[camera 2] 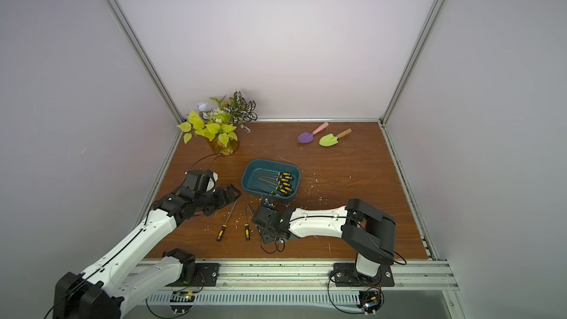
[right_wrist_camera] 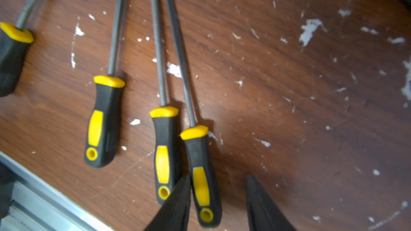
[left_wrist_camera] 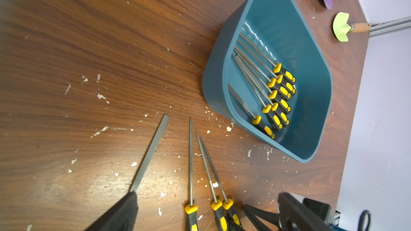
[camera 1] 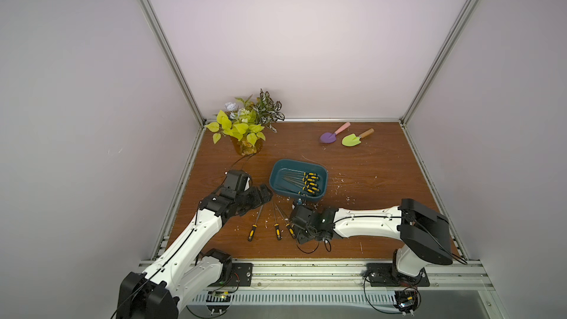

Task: Put the file tool into the storage box
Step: Pick up the file tool from the center of the board, then place the file tool in the storage box.

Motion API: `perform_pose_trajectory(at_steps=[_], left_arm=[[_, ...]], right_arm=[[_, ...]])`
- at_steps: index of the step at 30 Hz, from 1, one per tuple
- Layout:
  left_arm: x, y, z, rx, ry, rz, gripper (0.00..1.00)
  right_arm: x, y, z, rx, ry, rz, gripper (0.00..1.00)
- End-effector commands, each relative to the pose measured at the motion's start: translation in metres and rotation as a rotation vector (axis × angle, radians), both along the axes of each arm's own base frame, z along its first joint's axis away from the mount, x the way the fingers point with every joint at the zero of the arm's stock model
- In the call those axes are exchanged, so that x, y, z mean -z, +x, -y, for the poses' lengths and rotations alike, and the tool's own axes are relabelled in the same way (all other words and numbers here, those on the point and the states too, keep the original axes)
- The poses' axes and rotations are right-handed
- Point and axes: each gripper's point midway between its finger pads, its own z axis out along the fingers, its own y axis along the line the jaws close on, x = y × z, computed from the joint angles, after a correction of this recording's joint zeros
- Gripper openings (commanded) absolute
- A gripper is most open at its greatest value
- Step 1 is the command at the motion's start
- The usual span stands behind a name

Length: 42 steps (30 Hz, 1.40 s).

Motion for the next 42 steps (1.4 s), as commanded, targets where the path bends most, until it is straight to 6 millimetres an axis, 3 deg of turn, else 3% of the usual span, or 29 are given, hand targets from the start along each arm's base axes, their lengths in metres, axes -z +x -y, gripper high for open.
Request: perform_pose_trajectory(at_steps=[1,8,14,21,28,36,42], left_arm=[[-0.003,-0.001,0.003,0.017,-0.007,-0.002,1.0],[-0.006,-0.003,0.005,0.001,-0.021,0.0,1.0],[-0.011,-0.002,0.005,-0.003,-0.023,0.013,1.0],[-0.027,0.009,0.003,-0.025,-0.014,0.062,1.0],[-0.047,0.017,-0.004,-0.062,0.001,0.132,1.0],[-0.045,0.025,-0.007,-0.072,0.038,0.128,1.0],[-0.033,0.033,-0.003,-0.04,0.077,0.091,1.0]], right_arm=[[-0.008,-0.001,-0.005,-0.048,0.017,0.027,0.46],[0.009,-0.003,-0.017,-0.08,-0.033,0.002,0.44],[0.006,-0.002,-0.009,-0.086,-0.042,0.029,0.21],[-0.029,-0.009,-0.006,-0.265,-0.016,0.091,0.12],[-0.074,0.005,0.004,-0.354,-0.039,0.202,0.1],[-0.134,0.041,-0.006,-0.374,0.019,0.322,0.09],[-0.15,0.093,0.0,-0.364,0.009,0.359,0.09]])
